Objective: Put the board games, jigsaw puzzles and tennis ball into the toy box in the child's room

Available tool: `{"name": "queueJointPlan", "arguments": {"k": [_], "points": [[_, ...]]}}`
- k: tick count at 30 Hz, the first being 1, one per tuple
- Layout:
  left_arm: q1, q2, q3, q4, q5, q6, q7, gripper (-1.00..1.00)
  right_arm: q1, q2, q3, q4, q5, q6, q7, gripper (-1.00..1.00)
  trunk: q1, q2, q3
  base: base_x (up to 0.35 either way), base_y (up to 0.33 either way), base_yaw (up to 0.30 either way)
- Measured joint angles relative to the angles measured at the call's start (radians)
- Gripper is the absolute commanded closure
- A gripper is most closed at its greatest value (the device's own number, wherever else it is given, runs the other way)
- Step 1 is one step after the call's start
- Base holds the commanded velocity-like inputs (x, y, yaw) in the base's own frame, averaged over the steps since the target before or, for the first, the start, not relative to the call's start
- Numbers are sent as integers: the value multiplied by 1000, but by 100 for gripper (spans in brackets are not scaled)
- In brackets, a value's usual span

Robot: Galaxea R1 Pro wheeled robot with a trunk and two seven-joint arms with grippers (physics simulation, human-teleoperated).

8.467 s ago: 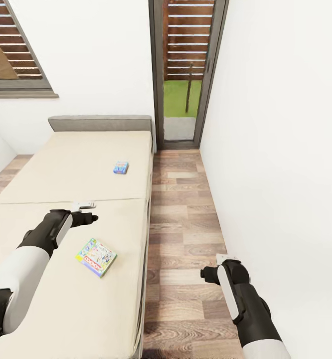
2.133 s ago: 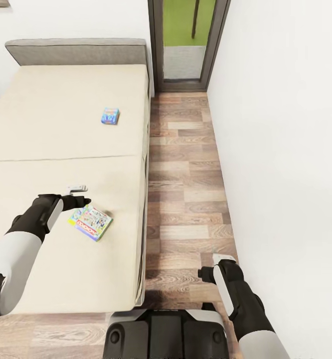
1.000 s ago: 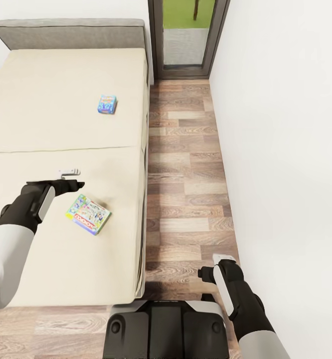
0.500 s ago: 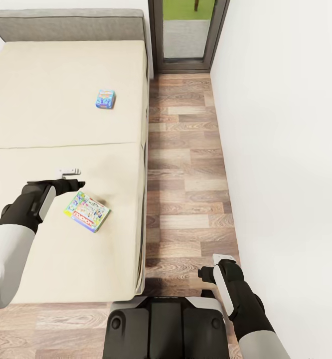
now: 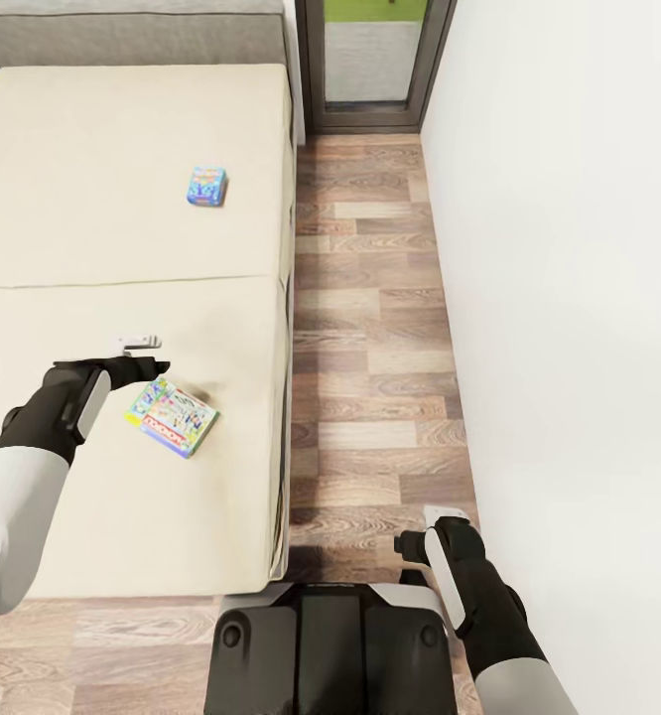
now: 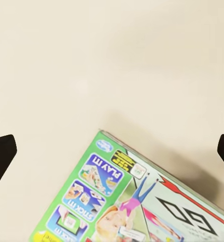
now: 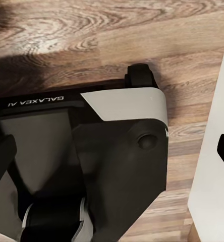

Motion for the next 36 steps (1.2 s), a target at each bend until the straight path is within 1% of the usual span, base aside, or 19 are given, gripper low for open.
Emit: {"name": "queueJointPlan", "arguments": {"k": [6,13,20,31,36], "points": [[0,-1,0,0,1,-1,-3,-100,0,0,0,-2,0,1,0,-100,0,0,-10,0,0,0],[0,-2,0,0,2,-3,-6,-100,-3,0,-10,-10,-12,3,6,-100,0,0,-21,0,0,0],[0,-3,0,-2,2,-2,-7,-100,-76,0,-7,-5,-14,12,3,-100,0,0,-33,0,0,0],[0,-3,0,-3,2,-2,-7,-100,-115,0,-5,-4,-15,12,4,-100,0,0,-51,0,0,0],[0,0,0,-3,3,-3,-7,-100,-122,0,-4,-5,-14,12,3,-100,0,0,-59,0,0,0]]}}
